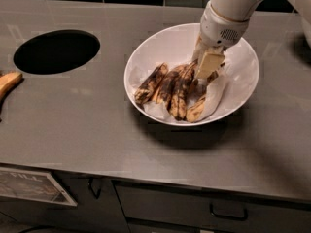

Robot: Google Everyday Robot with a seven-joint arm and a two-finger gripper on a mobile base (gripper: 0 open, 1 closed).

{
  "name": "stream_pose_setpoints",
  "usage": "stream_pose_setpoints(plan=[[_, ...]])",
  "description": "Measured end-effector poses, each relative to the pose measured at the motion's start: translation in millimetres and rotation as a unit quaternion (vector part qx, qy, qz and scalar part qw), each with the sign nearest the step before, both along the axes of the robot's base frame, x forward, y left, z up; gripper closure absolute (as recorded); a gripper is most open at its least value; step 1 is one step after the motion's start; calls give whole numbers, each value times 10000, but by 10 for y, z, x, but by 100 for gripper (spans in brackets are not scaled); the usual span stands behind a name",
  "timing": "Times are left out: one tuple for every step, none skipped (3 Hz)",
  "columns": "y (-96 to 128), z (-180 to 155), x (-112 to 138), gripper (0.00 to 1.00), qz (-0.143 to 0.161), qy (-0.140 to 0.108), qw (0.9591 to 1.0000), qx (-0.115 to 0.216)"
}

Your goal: Pick banana from white bowl

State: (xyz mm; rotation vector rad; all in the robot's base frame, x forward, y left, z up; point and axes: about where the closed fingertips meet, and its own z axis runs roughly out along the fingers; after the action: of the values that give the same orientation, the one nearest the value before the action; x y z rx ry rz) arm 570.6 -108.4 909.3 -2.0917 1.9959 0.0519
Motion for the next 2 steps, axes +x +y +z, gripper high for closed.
stream_pose_setpoints(plan=[[25, 158, -51, 100, -20, -116, 9999, -109], [33, 298, -99, 100, -70, -230, 9994, -234]])
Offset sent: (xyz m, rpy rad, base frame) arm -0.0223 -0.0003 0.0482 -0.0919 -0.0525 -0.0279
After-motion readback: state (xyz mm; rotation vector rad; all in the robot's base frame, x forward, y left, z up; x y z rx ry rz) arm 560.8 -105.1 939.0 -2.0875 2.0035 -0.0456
